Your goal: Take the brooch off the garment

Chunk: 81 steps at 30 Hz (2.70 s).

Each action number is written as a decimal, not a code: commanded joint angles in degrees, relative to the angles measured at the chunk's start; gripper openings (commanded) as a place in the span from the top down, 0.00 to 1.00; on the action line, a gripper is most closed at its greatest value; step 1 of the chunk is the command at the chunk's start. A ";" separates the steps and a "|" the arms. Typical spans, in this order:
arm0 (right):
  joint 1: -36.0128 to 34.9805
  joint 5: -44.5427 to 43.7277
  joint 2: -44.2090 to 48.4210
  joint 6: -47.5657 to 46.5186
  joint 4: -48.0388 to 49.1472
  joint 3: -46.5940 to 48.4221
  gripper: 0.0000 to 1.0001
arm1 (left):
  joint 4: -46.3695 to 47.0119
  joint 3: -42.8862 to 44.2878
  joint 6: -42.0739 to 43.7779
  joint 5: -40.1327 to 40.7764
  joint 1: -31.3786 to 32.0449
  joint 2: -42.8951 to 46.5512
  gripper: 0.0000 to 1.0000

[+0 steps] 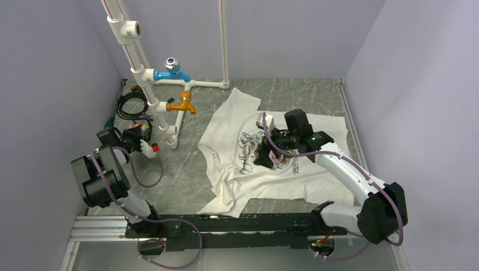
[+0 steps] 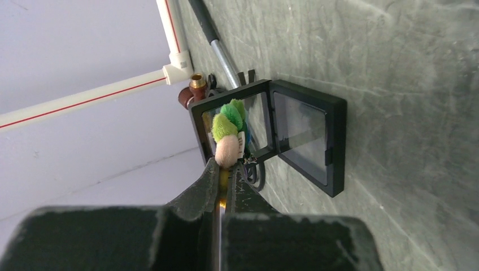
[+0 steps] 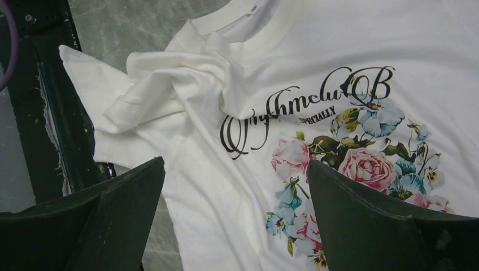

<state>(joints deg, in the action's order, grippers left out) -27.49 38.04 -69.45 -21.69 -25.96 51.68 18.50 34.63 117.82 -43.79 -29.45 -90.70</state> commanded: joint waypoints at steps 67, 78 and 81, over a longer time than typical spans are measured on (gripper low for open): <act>9.97 8.01 -5.66 4.63 2.55 2.07 0.00 | -78.43 7.56 -14.73 5.39 3.15 31.03 0.01; 14.11 9.51 -8.46 9.48 4.70 1.47 0.00 | -66.43 8.66 -50.52 17.19 31.81 25.98 0.02; 15.76 9.15 -9.34 10.64 4.57 2.11 0.00 | -63.37 13.39 -56.42 20.42 38.73 20.93 0.04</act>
<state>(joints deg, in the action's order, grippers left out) -13.63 45.63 -78.04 -13.50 -23.55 51.72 -50.92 41.93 75.13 -28.56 2.11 -64.64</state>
